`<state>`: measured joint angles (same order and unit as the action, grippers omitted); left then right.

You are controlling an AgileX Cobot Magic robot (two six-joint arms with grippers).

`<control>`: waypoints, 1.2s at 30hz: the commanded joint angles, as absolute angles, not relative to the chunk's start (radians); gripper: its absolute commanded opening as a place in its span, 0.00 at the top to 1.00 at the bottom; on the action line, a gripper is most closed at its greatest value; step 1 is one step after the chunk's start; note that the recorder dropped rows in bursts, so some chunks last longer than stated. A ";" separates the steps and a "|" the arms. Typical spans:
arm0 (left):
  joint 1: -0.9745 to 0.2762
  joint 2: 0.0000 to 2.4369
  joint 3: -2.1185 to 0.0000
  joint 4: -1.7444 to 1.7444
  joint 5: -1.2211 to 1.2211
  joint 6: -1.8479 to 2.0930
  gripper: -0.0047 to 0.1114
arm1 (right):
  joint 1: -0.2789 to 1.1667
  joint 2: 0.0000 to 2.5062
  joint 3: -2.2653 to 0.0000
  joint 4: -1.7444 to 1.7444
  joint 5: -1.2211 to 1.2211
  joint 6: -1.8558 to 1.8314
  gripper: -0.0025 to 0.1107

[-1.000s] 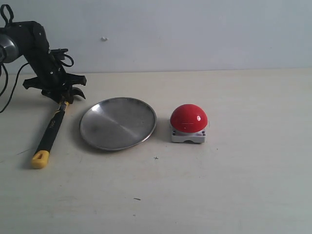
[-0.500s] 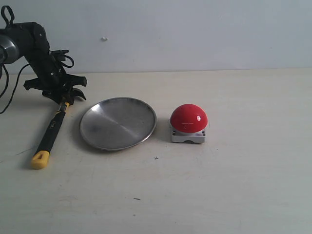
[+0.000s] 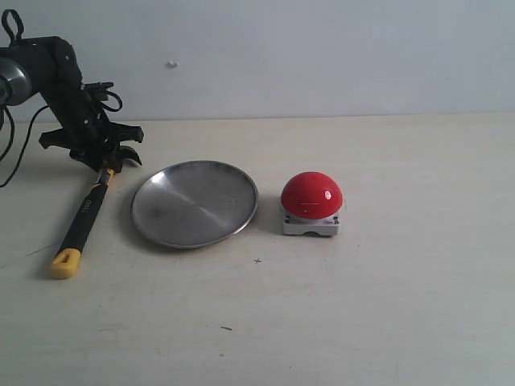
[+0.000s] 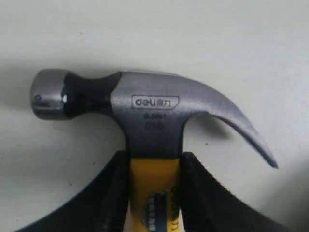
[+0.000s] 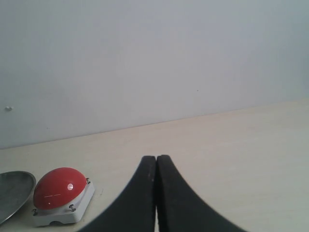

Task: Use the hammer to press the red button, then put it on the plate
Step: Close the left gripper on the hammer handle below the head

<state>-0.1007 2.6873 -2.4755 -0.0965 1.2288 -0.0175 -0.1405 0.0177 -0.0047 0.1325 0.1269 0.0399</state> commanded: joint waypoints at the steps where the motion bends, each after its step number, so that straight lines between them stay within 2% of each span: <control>1: -0.103 2.688 -2.488 -0.104 1.221 -0.012 0.74 | -0.140 0.013 0.000 0.125 0.124 0.039 0.98; 7: -0.103 2.701 -2.488 -0.104 1.221 -0.012 0.73 | -0.140 0.013 0.000 0.125 0.124 0.039 0.98; 14: -0.103 2.701 -2.488 -0.104 1.221 -0.012 0.59 | -0.140 0.013 0.000 0.125 0.124 0.039 0.98; 36: -0.103 2.737 -2.488 -0.104 1.221 -0.020 0.59 | -0.140 0.013 0.000 0.125 0.124 0.039 0.98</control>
